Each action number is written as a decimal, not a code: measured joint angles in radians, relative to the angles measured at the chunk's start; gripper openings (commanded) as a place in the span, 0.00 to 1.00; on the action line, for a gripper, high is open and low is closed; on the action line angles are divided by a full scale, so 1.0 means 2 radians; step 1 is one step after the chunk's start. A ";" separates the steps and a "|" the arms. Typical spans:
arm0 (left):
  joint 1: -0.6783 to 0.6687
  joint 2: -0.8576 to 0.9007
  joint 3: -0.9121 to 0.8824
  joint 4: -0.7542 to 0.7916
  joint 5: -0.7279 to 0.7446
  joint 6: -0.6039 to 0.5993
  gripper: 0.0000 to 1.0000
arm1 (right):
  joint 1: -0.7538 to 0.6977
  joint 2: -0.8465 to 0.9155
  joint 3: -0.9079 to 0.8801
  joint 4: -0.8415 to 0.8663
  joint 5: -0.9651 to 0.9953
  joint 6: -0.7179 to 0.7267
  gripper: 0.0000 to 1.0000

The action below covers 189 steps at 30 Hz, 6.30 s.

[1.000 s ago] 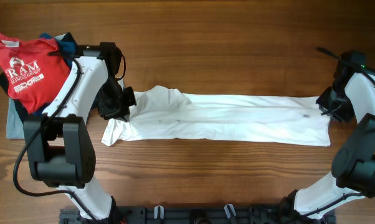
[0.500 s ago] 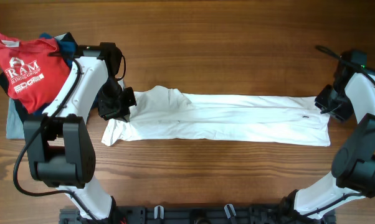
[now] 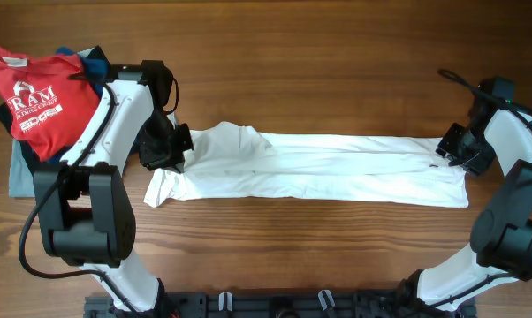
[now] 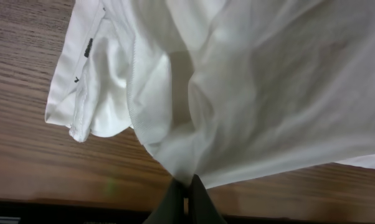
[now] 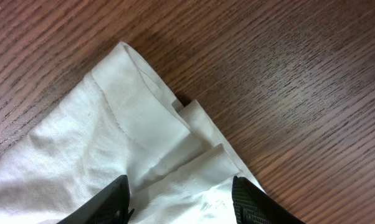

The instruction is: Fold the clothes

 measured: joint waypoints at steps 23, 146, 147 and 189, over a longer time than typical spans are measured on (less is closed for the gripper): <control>0.000 0.000 0.000 0.003 0.000 0.000 0.04 | 0.000 0.000 -0.005 0.000 0.000 -0.009 0.05; -0.162 0.050 -0.004 0.335 0.010 -0.106 0.37 | 0.000 -0.061 -0.073 -0.033 -0.060 0.027 0.31; -0.163 0.050 -0.004 0.334 0.008 -0.111 0.38 | 0.000 -0.061 -0.073 -0.033 -0.060 0.027 0.31; -0.193 0.077 -0.004 0.343 -0.019 -0.148 0.23 | 0.000 -0.061 -0.073 -0.031 -0.061 0.023 0.32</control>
